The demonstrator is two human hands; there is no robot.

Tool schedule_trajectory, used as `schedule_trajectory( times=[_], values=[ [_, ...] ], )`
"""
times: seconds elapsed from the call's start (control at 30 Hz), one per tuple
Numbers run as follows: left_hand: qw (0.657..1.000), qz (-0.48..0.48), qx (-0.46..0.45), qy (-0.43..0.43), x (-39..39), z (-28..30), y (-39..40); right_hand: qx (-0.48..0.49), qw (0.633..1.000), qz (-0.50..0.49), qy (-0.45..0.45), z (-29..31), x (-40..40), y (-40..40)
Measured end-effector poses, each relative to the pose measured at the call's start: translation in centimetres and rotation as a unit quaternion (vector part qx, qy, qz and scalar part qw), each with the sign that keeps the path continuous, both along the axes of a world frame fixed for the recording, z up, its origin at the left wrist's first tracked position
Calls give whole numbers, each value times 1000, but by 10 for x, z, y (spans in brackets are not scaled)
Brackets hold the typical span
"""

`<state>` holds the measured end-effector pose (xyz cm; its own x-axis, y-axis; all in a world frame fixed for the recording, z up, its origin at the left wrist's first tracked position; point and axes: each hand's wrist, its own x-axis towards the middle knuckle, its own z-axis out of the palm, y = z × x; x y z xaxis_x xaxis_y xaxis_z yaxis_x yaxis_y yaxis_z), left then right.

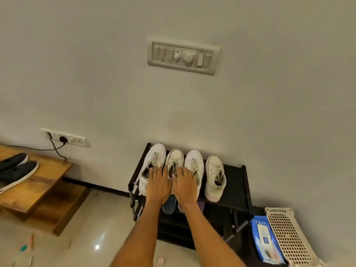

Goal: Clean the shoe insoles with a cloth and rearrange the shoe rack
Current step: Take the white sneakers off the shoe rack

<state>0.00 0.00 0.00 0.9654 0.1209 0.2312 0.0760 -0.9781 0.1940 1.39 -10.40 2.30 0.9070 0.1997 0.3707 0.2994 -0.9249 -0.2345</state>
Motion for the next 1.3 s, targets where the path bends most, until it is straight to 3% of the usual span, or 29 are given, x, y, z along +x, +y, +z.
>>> schedule_trajectory(
  times=[0.13,0.33,0.53,0.87,1.07,1.3],
  values=[
    [999,-5,-30,34,-20,-28,-5,37,996,-23,76,-17,-22,8],
    [989,111,-77,52,-15,-35,2,71,973,-89,200,-29,-14,23],
    [926,217,-306,38,-15,-44,13,70,953,-91,282,-38,-3,39],
    [937,117,-307,120,4,-50,62,71,951,-159,257,-55,10,52],
    [944,154,-284,69,-11,-50,46,118,946,-180,243,-52,13,52],
    [904,250,-345,-30,-86,-49,27,142,963,-100,204,-45,-32,57]
  ],
)
